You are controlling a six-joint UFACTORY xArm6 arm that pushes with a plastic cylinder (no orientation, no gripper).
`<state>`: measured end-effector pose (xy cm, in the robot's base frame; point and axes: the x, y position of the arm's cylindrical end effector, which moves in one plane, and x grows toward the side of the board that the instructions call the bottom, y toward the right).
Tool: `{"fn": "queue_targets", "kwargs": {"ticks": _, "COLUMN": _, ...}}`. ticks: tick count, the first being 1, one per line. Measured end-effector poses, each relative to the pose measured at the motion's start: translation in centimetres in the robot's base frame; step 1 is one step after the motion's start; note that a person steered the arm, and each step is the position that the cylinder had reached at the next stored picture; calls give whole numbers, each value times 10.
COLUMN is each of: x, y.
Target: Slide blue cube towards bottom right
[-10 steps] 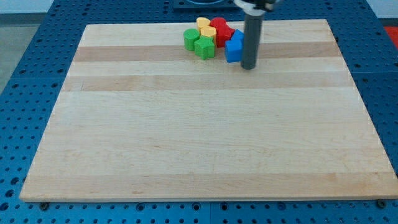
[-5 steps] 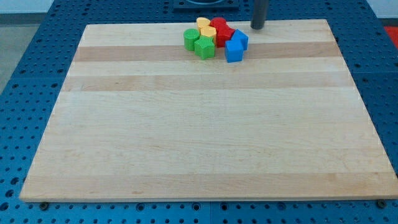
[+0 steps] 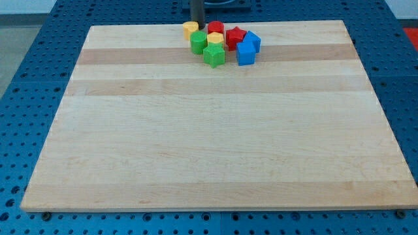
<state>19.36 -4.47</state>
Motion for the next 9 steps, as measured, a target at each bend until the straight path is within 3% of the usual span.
{"fn": "queue_targets", "kwargs": {"ticks": 5, "x": 39, "y": -15}}
{"fn": "queue_targets", "kwargs": {"ticks": 8, "x": 123, "y": -26}}
{"fn": "queue_targets", "kwargs": {"ticks": 9, "x": 129, "y": -33}}
